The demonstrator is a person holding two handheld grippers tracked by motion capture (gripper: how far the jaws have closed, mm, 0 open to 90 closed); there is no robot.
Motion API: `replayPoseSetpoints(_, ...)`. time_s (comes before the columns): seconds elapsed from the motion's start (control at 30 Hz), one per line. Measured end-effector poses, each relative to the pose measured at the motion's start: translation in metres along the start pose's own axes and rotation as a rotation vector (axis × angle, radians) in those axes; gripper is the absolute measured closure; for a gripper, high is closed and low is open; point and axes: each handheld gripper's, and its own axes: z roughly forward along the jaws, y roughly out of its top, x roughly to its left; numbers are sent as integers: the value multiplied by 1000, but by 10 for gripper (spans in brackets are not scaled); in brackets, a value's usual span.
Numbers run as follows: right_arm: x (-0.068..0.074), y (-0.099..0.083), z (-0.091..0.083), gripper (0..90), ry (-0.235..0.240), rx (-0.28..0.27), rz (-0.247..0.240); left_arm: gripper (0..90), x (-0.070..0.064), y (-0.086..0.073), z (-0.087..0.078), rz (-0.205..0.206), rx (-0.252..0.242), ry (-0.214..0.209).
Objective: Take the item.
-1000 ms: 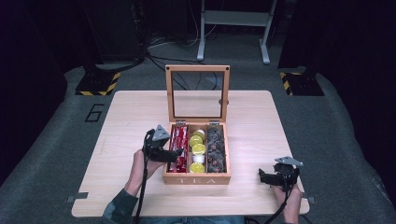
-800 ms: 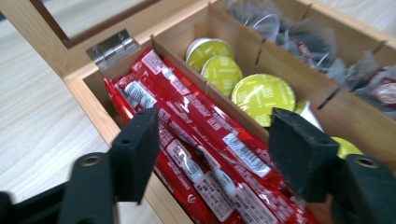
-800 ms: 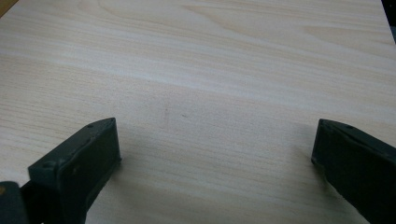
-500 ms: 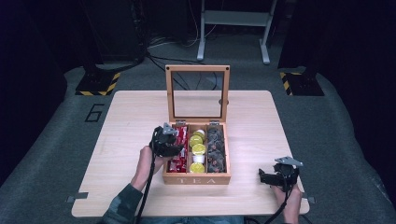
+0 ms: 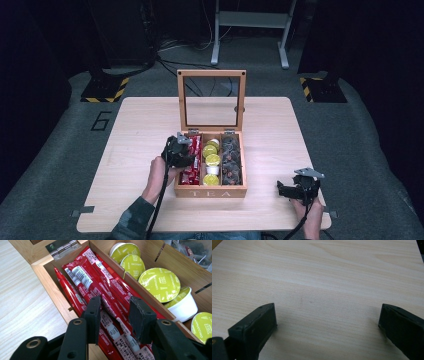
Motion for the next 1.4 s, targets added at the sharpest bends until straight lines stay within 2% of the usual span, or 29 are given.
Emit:
replayPoseSetpoints(0.4, 0, 0, 0, 12, 1, -1, 0, 602, 4, -1, 2, -17, 0, -21)
replayPoseSetpoints(0.63, 0, 0, 0, 12, 2, 0, 0, 612, 3, 0, 3, -7, 5, -16)
replayPoseSetpoints(0.9, 0, 0, 0, 12, 2, 0, 0, 680, 4, 0, 3, -10, 10, -3)
replayPoseSetpoints(1.03, 0, 0, 0, 12, 2, 0, 0, 733, 3, -2, 3, -18, -5, 12)
replayPoseSetpoints(1.1, 0, 0, 0, 12, 2, 0, 0, 776, 2, -4, 3, -19, -23, 32)
replayPoseSetpoints(1.3, 1, 0, 0, 13, 2, 3, 13, 822, 4, -5, 1, -29, -48, 31)
replayPoseSetpoints(1.4, 1, 0, 0, 13, 2, 2, 12, 832, 6, -5, -4, -44, -77, 25)
